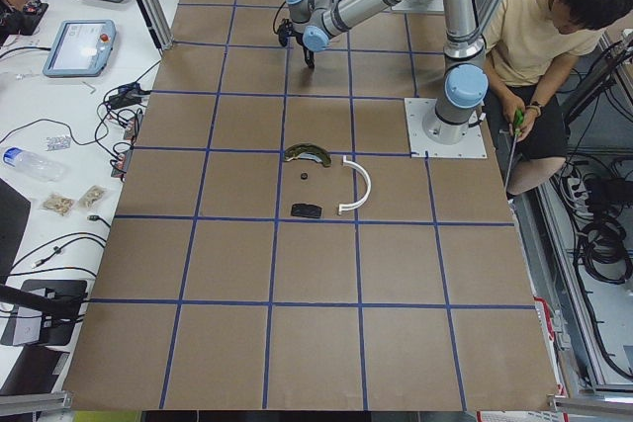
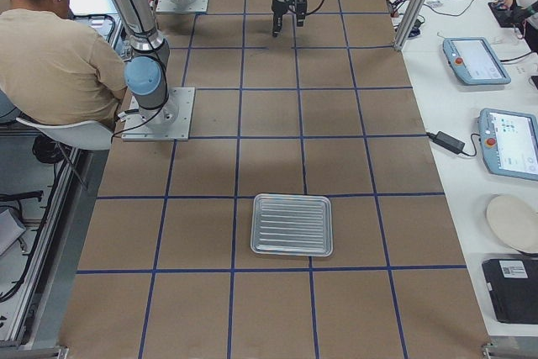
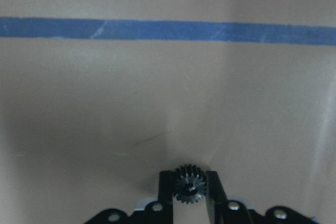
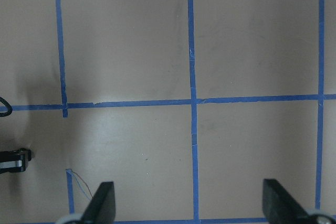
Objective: Place bearing gear from tray to pile
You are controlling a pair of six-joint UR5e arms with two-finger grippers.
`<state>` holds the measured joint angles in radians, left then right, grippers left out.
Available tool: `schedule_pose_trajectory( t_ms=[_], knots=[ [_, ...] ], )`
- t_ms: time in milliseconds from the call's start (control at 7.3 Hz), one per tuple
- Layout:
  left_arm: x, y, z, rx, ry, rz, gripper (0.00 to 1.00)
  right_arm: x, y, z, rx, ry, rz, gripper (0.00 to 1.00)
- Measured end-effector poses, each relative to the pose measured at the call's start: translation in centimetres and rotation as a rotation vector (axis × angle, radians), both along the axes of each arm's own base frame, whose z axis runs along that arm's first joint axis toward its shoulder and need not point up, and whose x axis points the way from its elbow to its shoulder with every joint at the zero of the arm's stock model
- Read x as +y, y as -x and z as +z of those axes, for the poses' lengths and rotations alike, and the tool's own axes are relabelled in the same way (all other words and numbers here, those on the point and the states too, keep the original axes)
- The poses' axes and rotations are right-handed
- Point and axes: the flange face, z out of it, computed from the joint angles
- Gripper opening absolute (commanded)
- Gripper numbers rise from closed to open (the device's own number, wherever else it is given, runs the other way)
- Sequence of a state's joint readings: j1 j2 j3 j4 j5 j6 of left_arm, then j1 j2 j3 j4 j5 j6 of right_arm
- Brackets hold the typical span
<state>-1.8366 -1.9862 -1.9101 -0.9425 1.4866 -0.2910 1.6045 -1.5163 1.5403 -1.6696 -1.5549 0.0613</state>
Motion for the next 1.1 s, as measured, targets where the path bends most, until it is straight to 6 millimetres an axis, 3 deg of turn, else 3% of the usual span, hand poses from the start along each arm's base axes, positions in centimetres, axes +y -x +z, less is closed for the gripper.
schedule_pose_trajectory(
  t_ms=[274, 548, 685, 822, 1096],
  knots=[
    [-2.6, -1.2, 2.9, 0.006, 0.051, 0.010, 0.00, 0.0, 0.0, 0.0, 0.000, 0.000, 0.000, 1.00],
    [-8.7, -6.6, 9.5, 0.008, 0.054, 0.042, 0.00, 0.2, 0.0, 0.2, 0.001, 0.000, 0.000, 1.00],
    [-11.3, -10.8, 13.0, 0.004, 0.029, 0.029, 0.00, 0.4, -0.1, 0.3, -0.002, -0.003, 0.002, 1.00],
    [-13.3, -16.7, 15.8, -0.004, 0.002, -0.002, 0.00, 0.4, -0.1, 0.3, -0.005, -0.008, 0.004, 1.00],
    [-14.5, -29.9, 17.2, -0.004, -0.042, -0.073, 0.00, 0.3, -0.1, 0.5, -0.008, 0.000, 0.008, 1.00]
  ],
)
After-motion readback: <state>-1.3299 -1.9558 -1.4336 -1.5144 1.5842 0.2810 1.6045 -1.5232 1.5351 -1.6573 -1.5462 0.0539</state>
